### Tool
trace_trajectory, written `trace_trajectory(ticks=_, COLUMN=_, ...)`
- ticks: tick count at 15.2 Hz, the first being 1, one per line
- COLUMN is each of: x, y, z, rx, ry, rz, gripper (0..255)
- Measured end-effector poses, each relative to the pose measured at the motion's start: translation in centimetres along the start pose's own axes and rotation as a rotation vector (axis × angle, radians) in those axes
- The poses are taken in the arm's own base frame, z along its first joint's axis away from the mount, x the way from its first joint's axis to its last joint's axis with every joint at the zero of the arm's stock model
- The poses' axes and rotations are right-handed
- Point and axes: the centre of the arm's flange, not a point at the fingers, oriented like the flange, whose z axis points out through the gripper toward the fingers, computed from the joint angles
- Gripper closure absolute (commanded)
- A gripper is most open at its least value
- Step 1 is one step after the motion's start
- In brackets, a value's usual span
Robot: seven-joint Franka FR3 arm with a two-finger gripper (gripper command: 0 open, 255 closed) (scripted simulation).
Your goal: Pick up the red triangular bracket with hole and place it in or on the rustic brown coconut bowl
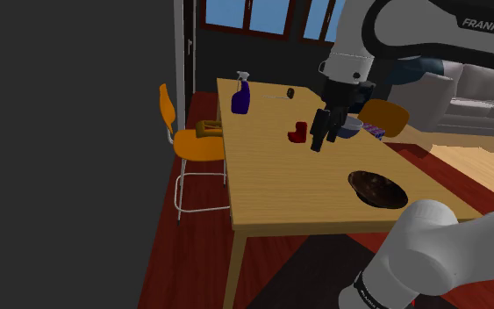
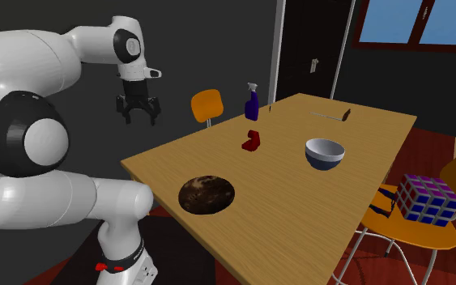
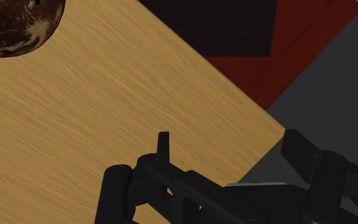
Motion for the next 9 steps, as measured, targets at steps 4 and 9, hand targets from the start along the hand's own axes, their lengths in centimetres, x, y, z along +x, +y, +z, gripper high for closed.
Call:
trace_trajectory(ticks=4, x=1.3, y=2.3, z=0.9, rx=-0.002, ry=0.003, rz=-0.011, gripper=0)
trace_trajectory(ticks=9, x=3.8, y=7.9, z=2.0, rx=-0.009, ry=0.014, rz=-0.037, gripper=0)
